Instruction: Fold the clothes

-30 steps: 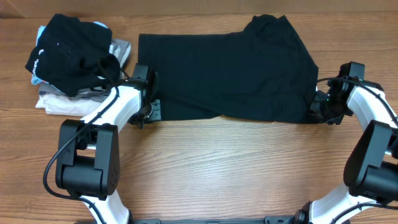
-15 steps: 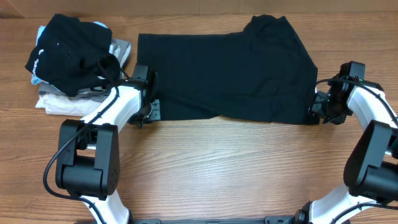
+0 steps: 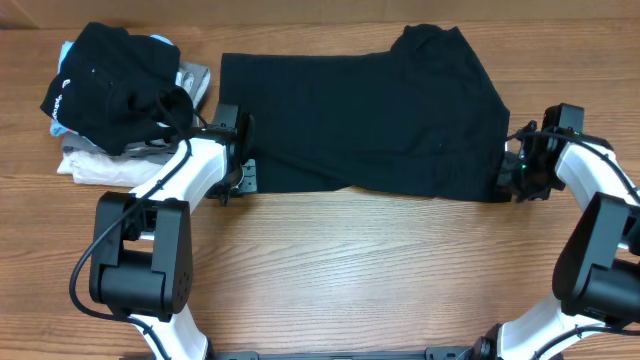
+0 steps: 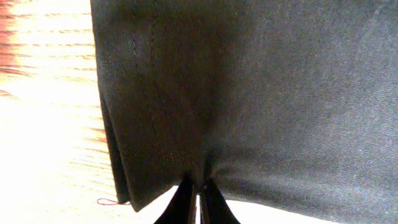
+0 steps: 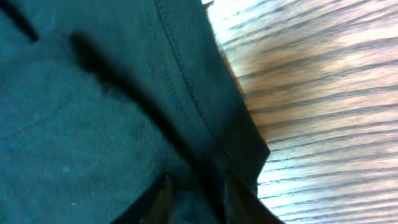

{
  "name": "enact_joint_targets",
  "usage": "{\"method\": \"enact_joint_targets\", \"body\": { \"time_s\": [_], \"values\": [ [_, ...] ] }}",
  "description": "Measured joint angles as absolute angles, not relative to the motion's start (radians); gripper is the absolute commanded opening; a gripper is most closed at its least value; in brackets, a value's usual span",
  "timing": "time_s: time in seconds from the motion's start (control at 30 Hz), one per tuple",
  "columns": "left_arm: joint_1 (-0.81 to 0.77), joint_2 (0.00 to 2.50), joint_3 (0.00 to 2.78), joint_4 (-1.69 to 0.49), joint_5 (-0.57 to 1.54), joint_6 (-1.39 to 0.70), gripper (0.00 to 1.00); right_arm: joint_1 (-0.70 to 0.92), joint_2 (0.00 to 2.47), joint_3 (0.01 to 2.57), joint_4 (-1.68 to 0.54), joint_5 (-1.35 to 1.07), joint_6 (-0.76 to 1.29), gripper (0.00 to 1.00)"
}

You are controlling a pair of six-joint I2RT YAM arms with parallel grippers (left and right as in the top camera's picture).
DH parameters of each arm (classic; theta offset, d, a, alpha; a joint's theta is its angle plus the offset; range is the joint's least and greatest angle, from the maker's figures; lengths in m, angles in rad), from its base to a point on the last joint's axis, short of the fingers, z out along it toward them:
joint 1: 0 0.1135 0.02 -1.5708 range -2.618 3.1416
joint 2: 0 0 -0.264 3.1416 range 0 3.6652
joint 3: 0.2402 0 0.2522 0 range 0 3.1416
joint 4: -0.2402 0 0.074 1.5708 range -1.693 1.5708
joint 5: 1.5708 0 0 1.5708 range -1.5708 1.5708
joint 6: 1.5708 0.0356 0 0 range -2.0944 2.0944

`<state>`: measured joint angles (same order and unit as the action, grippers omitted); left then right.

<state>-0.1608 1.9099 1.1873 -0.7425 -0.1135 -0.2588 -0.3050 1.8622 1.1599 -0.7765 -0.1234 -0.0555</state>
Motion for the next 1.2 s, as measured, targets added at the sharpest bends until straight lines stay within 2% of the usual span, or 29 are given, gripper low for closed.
{"method": "enact_joint_targets", "body": {
  "time_s": [0.07, 0.57, 0.67, 0.7, 0.73, 0.8, 0.93, 1.2],
  "values": [
    [-0.161, 1.91, 1.187, -0.741, -0.114, -0.259, 0.04, -0.305, 1.862, 1.147, -0.758, -0.126, -0.056, 0.04],
    [-0.161, 1.91, 1.186, -0.768, -0.2, -0.259, 0.04, -0.366, 1.862, 1.137, -0.694, -0.142, -0.056, 0.04],
    [-0.161, 1.91, 1.186, -0.779, -0.207, -0.259, 0.04, -0.366, 1.862, 1.137, -0.687, -0.149, -0.057, 0.13],
    [-0.161, 1.91, 1.186, -0.783, -0.207, -0.259, 0.04, -0.366, 1.862, 1.137, -0.687, -0.15, -0.056, 0.42],
    [-0.161, 1.91, 1.186, -0.79, -0.21, -0.259, 0.07, -0.366, 1.862, 1.137, -0.684, -0.15, -0.053, 0.51],
    [-0.161, 1.91, 1.186, -0.809, -0.215, -0.259, 0.09, -0.367, 1.862, 1.142, -0.7, -0.15, -0.051, 0.56],
    [-0.161, 1.91, 1.186, -0.87, -0.214, -0.258, 0.22, -0.367, 1.866, 1.209, -0.824, -0.155, -0.044, 0.61],
    [-0.161, 1.91, 1.248, -1.014, -0.209, -0.258, 0.66, -0.367, 1.868, 1.524, -1.095, -0.188, -0.028, 0.69]
  ]
}}
